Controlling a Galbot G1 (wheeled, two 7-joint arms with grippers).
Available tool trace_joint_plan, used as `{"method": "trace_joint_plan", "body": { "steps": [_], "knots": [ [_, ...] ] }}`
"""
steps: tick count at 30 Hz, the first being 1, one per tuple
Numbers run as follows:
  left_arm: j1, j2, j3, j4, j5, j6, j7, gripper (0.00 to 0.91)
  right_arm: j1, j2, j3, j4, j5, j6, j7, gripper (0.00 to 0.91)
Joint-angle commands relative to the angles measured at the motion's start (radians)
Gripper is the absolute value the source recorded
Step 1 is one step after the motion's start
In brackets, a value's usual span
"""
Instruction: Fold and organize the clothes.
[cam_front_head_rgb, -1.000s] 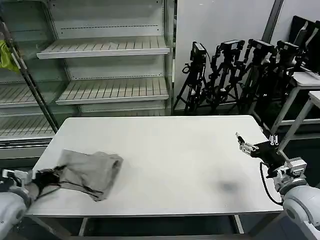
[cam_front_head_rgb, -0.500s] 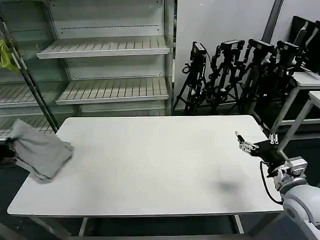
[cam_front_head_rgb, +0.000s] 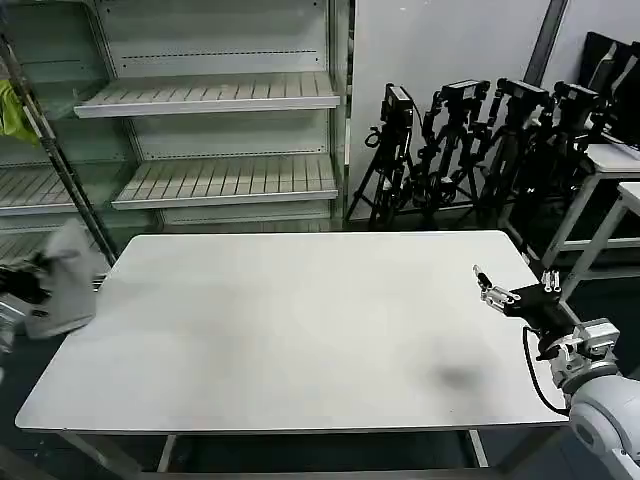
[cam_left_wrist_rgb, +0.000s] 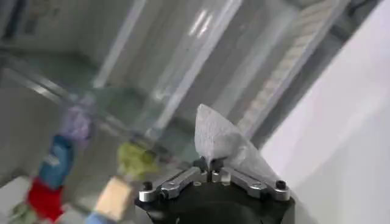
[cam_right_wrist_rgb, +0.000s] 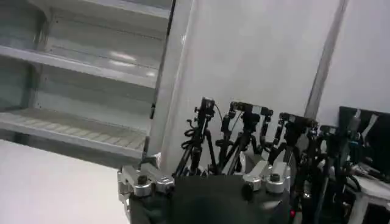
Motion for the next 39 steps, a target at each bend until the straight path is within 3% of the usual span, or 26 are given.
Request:
{"method": "trace_joint_plan", "body": {
  "steps": [1, 15, 31, 32, 33, 34, 35, 39],
  "knots": [
    [-0.044, -0.158, 0.366, -0.126, -0.105, 0.116, 0.018, 0.05, -0.088, 0.007, 0.049, 0.031, -0.005, -0.008, 0.006, 0.907],
    [-0.21, -0.255, 0.577, -0.13, -0.262, 0.17, -0.042, 0.05, -0.178, 0.016, 0.116, 0.066, -0.014, -0.013, 0.009, 0.907],
    [-0.358, -0.343, 0.72, -0.152, -0.529, 0.171, -0.147, 0.05, -0.186, 0.021, 0.1, 0.054, -0.027, -0.019, 0.012, 0.907],
    [-0.364, -0.35, 0.727, -0.155, -0.542, 0.17, -0.149, 0.081, -0.184, 0.021, 0.098, 0.05, -0.027, -0.019, 0.012, 0.907],
    [-0.371, -0.356, 0.735, -0.157, -0.555, 0.17, -0.152, 0.433, -0.181, 0.02, 0.095, 0.048, -0.027, -0.02, 0.012, 0.907],
    [-0.377, -0.363, 0.741, -0.155, -0.554, 0.169, -0.149, 0.856, -0.177, 0.019, 0.092, 0.046, -0.027, -0.021, 0.012, 0.907],
    [-0.384, -0.367, 0.748, -0.154, -0.559, 0.168, -0.149, 0.907, -0.173, 0.018, 0.088, 0.042, -0.027, -0.021, 0.012, 0.907],
    [-0.414, -0.384, 0.762, -0.15, -0.569, 0.138, -0.145, 0.907, -0.147, 0.014, 0.065, 0.028, -0.027, -0.024, 0.013, 0.907]
  ]
}}
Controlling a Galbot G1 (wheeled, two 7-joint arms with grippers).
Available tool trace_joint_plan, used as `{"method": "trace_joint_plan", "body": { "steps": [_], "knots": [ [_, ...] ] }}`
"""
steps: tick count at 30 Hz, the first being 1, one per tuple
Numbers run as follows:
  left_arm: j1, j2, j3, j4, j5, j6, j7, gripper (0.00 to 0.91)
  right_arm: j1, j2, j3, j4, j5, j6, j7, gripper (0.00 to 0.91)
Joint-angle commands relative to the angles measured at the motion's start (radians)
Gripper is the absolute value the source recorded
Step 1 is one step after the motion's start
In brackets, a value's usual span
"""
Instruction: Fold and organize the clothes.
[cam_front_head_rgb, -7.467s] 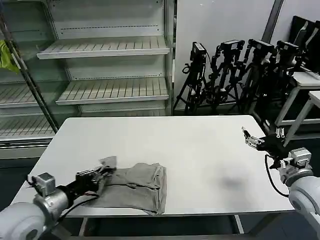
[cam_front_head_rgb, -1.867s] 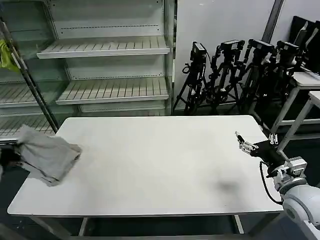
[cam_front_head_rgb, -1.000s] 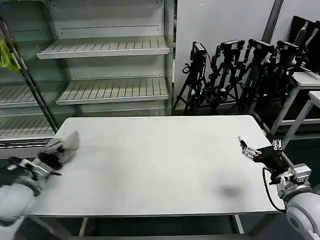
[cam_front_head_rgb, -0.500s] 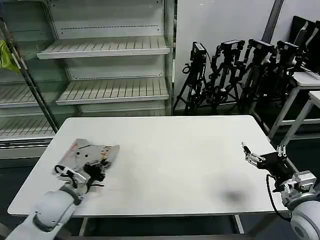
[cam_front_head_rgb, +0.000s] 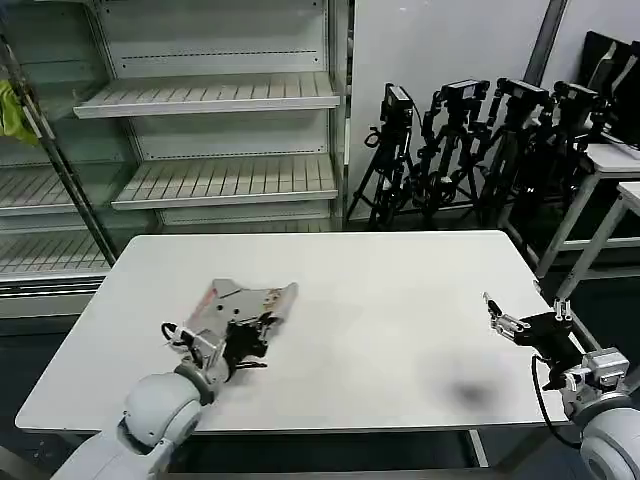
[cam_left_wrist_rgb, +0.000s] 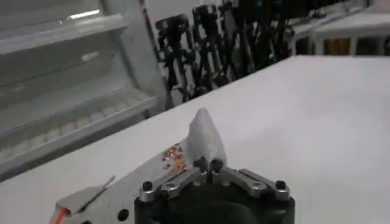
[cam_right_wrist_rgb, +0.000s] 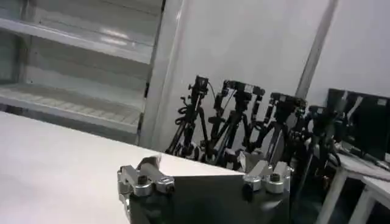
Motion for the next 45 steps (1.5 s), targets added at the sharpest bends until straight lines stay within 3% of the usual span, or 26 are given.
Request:
{"method": "trace_joint_plan", "body": {
  "steps": [1, 11, 15, 20, 24, 29, 34, 45],
  "knots": [
    [-0.105, -0.058, 0.086, -0.009, -0.126, -0.028, -0.023, 0.907, 0.03, -0.002, -0.031, -0.02, -0.002, -0.003, 0.002, 0.907],
    [-0.147, -0.049, 0.059, -0.065, -0.182, -0.042, -0.037, 0.907, 0.097, -0.012, -0.098, -0.066, -0.002, -0.002, 0.003, 0.907],
    [-0.128, -0.003, -0.021, -0.09, -0.124, -0.047, -0.032, 0.907, 0.176, -0.051, -0.18, -0.061, 0.057, -0.006, 0.013, 0.907],
    [-0.021, 0.123, -0.228, -0.084, 0.058, -0.099, -0.007, 0.907, 0.424, -0.108, -0.491, -0.064, 0.192, -0.013, 0.033, 0.907],
    [0.163, 0.19, -0.455, -0.106, 0.065, -0.098, -0.01, 0.907, 0.647, -0.063, -0.801, -0.064, 0.268, -0.04, 0.07, 0.907],
    [0.384, 0.185, -0.722, -0.134, 0.067, -0.111, -0.009, 0.907, 0.704, -0.003, -0.961, -0.024, 0.327, -0.064, 0.102, 0.907],
    [0.573, 0.105, -0.862, -0.175, 0.096, -0.133, -0.003, 0.907, 0.647, 0.028, -0.973, 0.023, 0.366, -0.078, 0.114, 0.907],
    [0.704, -0.017, -0.957, -0.229, 0.135, -0.182, -0.001, 0.907, 0.585, 0.128, -0.96, 0.005, 0.364, -0.076, 0.125, 0.907]
  ]
}}
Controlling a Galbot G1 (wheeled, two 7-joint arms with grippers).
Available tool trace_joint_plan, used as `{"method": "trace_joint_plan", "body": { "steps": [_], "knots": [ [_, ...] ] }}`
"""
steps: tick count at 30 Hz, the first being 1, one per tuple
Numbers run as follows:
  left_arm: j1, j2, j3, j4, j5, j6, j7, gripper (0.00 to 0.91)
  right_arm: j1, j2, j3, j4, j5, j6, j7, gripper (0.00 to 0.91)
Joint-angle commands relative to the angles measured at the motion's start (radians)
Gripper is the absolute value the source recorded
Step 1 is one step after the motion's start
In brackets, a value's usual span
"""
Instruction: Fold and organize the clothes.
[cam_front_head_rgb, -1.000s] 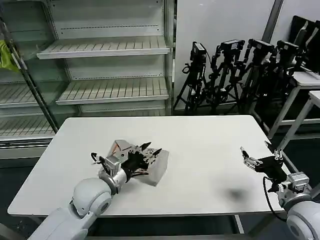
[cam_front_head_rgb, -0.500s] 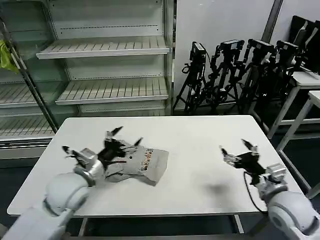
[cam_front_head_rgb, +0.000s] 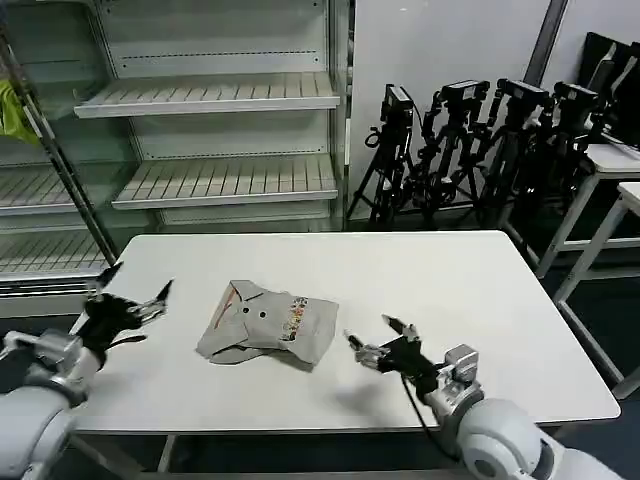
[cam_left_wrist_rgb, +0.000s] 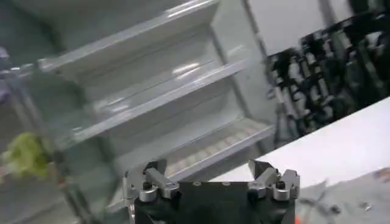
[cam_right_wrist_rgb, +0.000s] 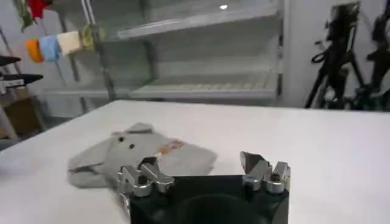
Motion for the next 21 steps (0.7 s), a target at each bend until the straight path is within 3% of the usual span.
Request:
{"method": "trace_joint_plan", "body": {
  "steps": [1, 15, 21],
  "knots": [
    [0.263, -0.102, -0.229, -0.063, 0.053, -0.045, 0.004, 0.907, 0.029, 0.108, -0.139, -0.001, 0.027, -0.009, 0.015, 0.907],
    [0.336, -0.17, -0.252, -0.119, 0.081, -0.073, 0.014, 0.907, 0.025, 0.144, -0.165, -0.057, -0.114, 0.02, -0.038, 0.907],
    [0.337, -0.176, -0.241, -0.114, 0.097, -0.088, 0.014, 0.907, -0.038, 0.128, -0.105, -0.023, -0.077, 0.02, -0.025, 0.907]
  ]
}}
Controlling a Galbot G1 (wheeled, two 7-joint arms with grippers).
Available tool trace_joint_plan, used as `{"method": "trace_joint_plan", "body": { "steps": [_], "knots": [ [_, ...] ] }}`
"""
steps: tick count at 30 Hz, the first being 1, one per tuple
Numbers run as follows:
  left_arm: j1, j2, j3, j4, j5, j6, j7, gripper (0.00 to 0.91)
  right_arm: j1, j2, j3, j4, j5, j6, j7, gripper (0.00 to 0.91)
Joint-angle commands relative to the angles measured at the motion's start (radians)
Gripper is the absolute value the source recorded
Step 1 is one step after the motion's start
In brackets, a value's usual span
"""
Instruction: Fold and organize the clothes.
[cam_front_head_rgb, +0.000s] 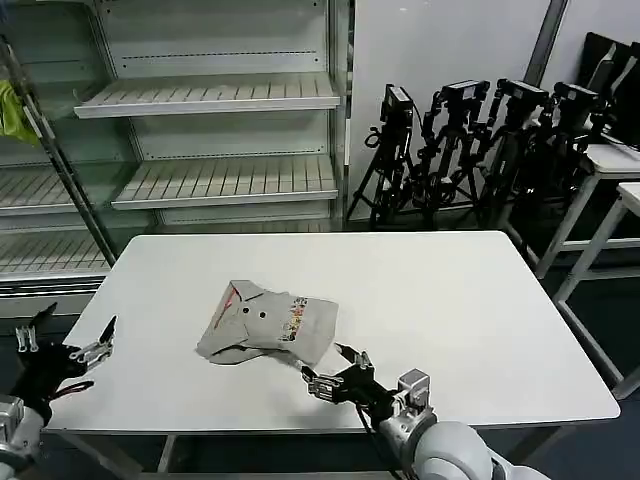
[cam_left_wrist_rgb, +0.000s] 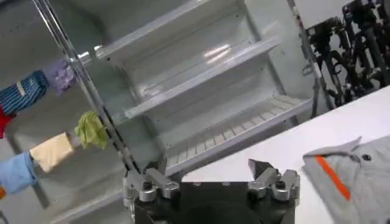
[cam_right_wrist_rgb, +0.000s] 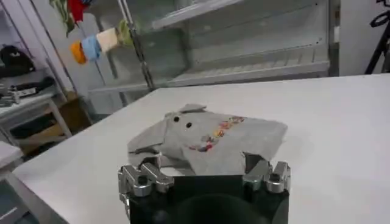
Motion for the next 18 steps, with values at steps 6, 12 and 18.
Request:
{"method": "trace_joint_plan", "body": {
  "steps": [6, 12, 18],
  "knots": [
    [0.053, -0.032, -0.017, -0.015, 0.022, -0.023, 0.001, 0.907, -0.163, 0.02, 0.09, 0.06, 0.032, -0.002, 0.047, 0.907],
    [0.05, -0.028, -0.006, -0.004, 0.023, -0.029, 0.0, 0.907, -0.179, 0.051, 0.129, 0.032, 0.083, 0.0, 0.085, 0.907],
    [0.055, -0.023, -0.002, -0.001, 0.027, -0.034, 0.0, 0.907, -0.16, 0.127, 0.144, -0.022, 0.155, -0.005, 0.136, 0.907]
  ]
}}
